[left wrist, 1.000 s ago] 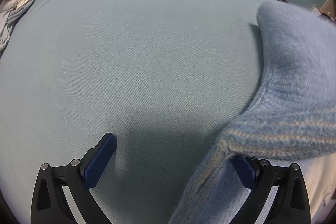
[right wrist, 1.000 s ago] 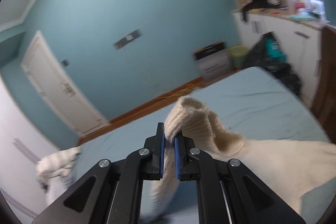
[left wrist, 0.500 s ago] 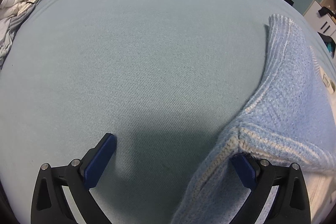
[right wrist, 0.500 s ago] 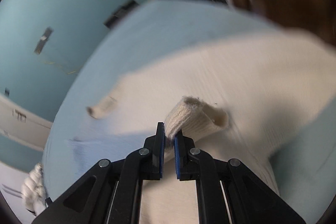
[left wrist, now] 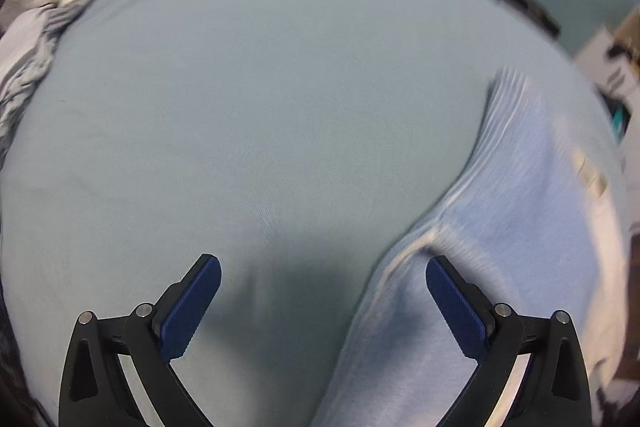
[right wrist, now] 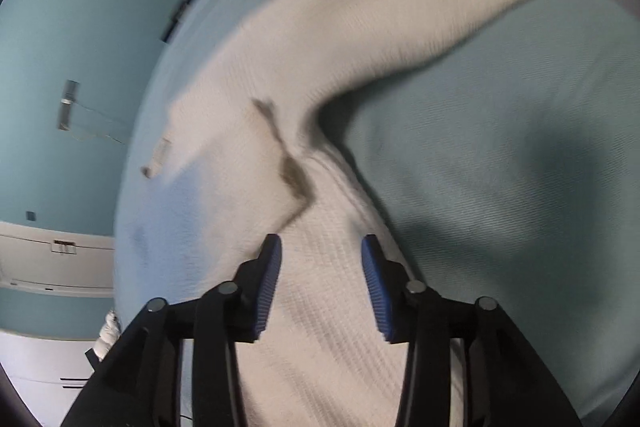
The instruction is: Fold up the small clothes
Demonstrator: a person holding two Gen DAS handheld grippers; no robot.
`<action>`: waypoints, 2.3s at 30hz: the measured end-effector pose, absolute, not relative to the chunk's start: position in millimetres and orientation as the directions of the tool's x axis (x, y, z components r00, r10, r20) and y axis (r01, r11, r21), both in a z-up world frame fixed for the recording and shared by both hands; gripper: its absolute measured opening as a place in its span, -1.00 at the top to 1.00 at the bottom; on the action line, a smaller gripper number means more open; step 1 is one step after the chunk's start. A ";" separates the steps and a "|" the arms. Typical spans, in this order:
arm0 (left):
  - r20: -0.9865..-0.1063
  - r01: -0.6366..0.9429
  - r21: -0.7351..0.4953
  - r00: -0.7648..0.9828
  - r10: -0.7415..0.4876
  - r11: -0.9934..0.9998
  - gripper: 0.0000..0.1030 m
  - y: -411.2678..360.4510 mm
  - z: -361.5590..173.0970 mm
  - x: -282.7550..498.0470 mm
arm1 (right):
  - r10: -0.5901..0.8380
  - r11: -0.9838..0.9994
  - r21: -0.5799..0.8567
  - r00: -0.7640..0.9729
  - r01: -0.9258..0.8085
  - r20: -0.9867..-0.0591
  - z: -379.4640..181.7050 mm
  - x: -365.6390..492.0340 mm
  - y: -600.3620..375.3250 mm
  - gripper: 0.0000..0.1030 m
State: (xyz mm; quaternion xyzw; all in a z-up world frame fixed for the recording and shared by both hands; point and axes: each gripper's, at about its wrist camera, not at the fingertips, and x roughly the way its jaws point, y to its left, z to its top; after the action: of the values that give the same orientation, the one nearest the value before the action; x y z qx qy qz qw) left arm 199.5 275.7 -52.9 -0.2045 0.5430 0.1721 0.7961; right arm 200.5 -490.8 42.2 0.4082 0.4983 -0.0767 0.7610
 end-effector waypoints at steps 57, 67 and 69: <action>-0.925 -0.100 0.220 0.293 0.240 0.970 -1.00 104.4 -53.8 226.7 | -0.015 0.953 -0.001 0.045 0.304 -0.999 -20.9 193.4 -514.6 0.93; -0.907 -0.008 0.245 0.352 0.232 0.969 -1.00 59.7 -18.2 197.8 | 0.271 0.786 0.377 0.274 0.490 -0.923 -20.5 154.1 -611.3 0.12; -0.901 0.017 0.245 0.373 0.221 0.969 -1.00 41.8 -16.0 193.5 | 0.269 0.719 0.434 0.358 0.543 -0.894 -15.6 138.6 -646.7 0.12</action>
State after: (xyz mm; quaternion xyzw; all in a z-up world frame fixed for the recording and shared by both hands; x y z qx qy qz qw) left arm 193.5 41.8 -16.0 0.1070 0.5564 0.0618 0.8216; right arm 138.6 -646.7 -15.6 0.3634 0.5590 -0.0927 0.7395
